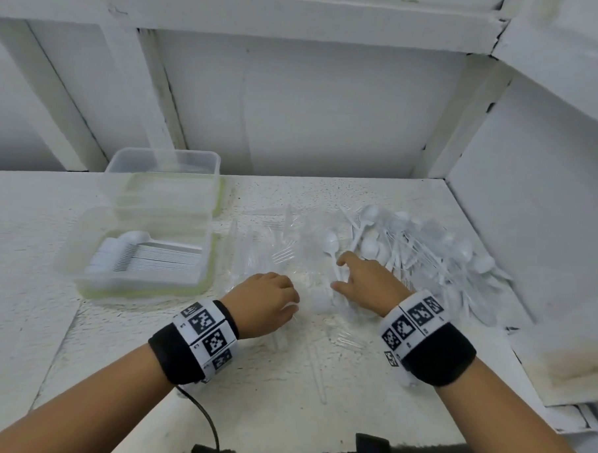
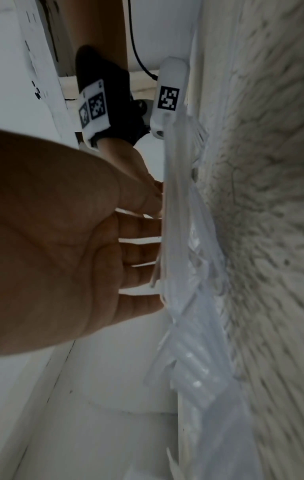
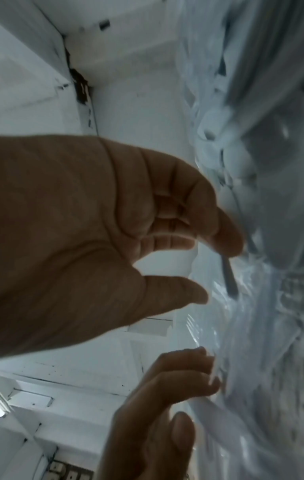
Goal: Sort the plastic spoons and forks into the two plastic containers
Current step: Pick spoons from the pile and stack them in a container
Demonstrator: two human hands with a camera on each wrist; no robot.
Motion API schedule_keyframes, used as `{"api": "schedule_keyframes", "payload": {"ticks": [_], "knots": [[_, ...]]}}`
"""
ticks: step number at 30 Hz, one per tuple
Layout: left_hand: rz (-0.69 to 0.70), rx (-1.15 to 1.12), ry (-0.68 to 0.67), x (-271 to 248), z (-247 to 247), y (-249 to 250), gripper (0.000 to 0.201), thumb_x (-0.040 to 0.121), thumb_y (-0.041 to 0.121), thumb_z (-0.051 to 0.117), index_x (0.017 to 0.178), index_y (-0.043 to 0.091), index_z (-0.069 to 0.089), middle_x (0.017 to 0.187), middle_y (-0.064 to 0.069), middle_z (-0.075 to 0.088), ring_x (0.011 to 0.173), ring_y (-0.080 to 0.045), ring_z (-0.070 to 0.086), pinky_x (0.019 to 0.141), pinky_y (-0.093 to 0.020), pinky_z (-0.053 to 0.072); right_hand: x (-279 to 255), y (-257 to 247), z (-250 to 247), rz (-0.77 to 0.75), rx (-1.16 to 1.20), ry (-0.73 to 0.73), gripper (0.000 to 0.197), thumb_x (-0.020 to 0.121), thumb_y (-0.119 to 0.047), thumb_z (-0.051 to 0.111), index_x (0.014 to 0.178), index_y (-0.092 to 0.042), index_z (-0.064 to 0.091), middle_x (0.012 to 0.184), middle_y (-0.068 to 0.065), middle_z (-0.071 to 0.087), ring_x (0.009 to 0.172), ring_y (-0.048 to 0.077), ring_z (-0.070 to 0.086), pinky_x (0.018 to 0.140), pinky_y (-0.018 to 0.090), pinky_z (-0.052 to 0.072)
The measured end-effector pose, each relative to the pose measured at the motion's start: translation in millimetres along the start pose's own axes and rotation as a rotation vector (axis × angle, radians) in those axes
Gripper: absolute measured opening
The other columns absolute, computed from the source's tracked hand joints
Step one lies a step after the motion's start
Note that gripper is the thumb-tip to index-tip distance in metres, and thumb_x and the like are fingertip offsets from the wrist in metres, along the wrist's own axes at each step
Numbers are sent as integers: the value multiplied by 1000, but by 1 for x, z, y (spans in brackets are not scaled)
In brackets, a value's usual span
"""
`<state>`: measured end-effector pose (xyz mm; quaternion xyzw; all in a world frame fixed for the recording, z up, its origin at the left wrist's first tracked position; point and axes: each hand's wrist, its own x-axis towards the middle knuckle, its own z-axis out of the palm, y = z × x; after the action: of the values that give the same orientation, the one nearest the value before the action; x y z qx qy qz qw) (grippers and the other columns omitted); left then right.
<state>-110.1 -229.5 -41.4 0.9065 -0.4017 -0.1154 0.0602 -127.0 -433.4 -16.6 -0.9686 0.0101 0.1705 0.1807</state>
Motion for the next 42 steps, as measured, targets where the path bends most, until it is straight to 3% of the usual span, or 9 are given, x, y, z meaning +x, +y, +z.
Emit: {"api": "schedule_keyframes", "payload": {"ticks": [6,12,14,18,22,29,33,37,42], "knots": [[-70,-182,-29,-3,-10,-4,32,99,31,39,122,19,58,122,0,57,111,-16,51,94,-28,41,10,-6,-1,59,76,-24,36,89,-9,53,122,-10,39,84,8,53,73,22,54,63,31,43],[-287,-429,239,18,-22,5,34,99,29,38,98,7,64,96,-7,64,85,-18,57,73,-24,40,-14,-11,-20,100,645,-40,22,84,-5,54,101,-13,42,66,5,57,53,13,54,54,24,48],[-397,-535,181,31,-29,14,46,100,35,34,92,1,64,90,-10,68,81,-22,60,72,-30,45,-21,-16,-22,69,731,-67,19,84,-2,53,94,-14,43,66,5,56,47,8,52,51,21,47],[-547,-1215,-39,46,-34,26,43,98,40,40,80,8,61,71,-2,63,63,-13,57,63,-24,48,-30,-26,-18,-46,803,-182,22,86,3,52,87,-15,39,64,6,55,48,10,55,52,21,49],[-589,-1584,3,41,-36,24,27,98,16,44,78,4,58,66,-7,62,57,-16,60,64,-27,54,-29,-29,-17,-40,773,-215,11,91,-10,55,91,-14,45,68,6,62,56,13,61,53,23,51],[-653,-1251,88,28,-37,5,25,99,26,38,80,14,50,58,2,36,45,-10,31,40,-18,27,44,9,-45,226,347,202,15,95,-17,49,103,-6,55,88,7,62,70,17,57,59,23,46],[-618,-1136,62,30,-32,5,25,98,24,40,80,13,54,62,1,36,48,-10,28,39,-16,22,82,20,-42,270,-2,122,24,93,-25,52,108,-9,43,92,7,61,78,21,59,65,30,50],[-565,-1012,56,34,-32,11,24,97,24,41,80,15,56,63,2,41,49,-10,32,41,-17,25,98,26,-30,218,-246,69,15,89,-24,56,96,-12,57,93,4,63,78,20,58,72,30,50],[-406,-781,25,49,-35,18,21,94,24,48,84,13,64,61,6,45,53,-6,39,49,-18,29,72,19,-40,264,81,-1,23,88,-12,57,105,-14,41,80,5,54,79,22,60,60,26,44]]}}
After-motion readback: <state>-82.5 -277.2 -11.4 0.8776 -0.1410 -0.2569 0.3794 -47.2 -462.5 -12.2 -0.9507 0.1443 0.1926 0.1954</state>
